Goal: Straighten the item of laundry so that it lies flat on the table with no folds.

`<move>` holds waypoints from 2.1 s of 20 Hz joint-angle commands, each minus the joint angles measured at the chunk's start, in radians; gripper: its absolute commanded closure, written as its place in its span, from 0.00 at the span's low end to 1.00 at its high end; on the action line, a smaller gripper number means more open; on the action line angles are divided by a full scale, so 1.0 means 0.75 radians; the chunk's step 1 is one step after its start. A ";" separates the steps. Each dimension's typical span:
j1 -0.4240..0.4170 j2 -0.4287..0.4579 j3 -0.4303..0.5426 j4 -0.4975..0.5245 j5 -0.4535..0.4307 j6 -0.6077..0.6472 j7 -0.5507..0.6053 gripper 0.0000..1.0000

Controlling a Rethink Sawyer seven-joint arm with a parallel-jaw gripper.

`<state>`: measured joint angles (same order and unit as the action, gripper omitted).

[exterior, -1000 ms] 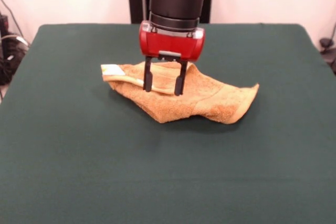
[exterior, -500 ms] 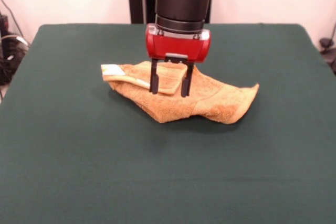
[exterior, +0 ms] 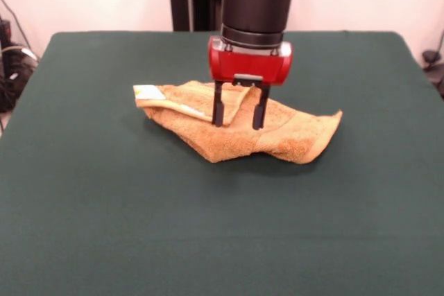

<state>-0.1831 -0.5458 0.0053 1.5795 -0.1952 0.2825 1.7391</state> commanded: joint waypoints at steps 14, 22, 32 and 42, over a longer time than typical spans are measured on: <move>-0.177 0.101 0.157 0.314 -0.214 -0.185 0.080 0.00; -0.189 0.120 0.148 0.315 -0.236 -0.221 0.119 0.00; -0.160 0.148 0.133 0.298 -0.209 -0.292 0.166 1.00; -0.135 0.131 0.118 0.318 -0.185 -0.353 0.215 1.00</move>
<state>-0.3316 -0.4901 0.0218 1.7486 -0.3386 0.0760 1.7391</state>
